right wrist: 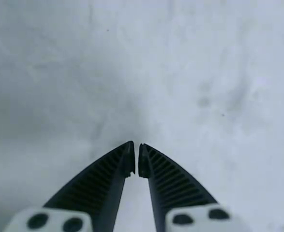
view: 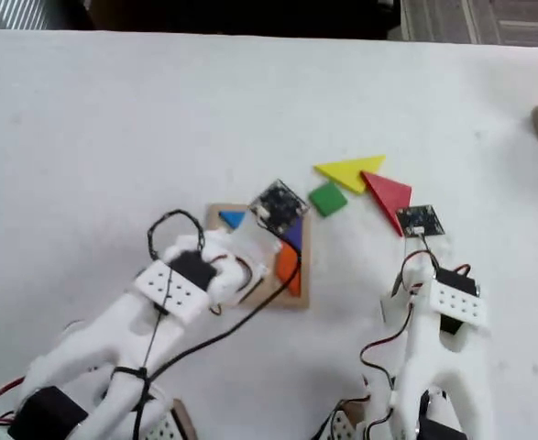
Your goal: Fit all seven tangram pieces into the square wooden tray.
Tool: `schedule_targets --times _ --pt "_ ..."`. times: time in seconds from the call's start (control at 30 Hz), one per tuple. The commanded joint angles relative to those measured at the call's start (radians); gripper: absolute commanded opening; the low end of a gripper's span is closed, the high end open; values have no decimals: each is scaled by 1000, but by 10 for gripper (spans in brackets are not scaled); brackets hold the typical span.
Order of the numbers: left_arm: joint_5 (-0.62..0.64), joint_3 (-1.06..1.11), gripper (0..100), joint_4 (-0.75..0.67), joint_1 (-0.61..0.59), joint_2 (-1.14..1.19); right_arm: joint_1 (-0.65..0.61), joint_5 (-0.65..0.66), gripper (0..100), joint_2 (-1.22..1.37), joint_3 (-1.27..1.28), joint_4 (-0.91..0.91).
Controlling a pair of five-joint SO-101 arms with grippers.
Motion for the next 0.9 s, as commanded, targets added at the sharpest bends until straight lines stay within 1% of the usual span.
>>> schedule_targets --times 0.0,0.13,0.23,0.3,0.4,0.57,0.87 --pt "-21 -25 23 49 48 -22 7 17 18 -27 -3 -12" --pt "-21 -63 23 57 87 82 7 17 18 -27 -3 -22" --pt "-21 -124 23 101 139 176 7 17 18 -27 -3 -24" --pt "-21 -175 23 144 153 226 7 17 18 -27 -3 -24" --pt "-21 -241 23 184 147 295 7 17 18 -27 -3 -24" --pt "-20 -318 23 183 145 398 7 17 18 -27 -3 -24" --pt "-18 -539 23 181 61 575 7 17 18 -27 -3 -24"
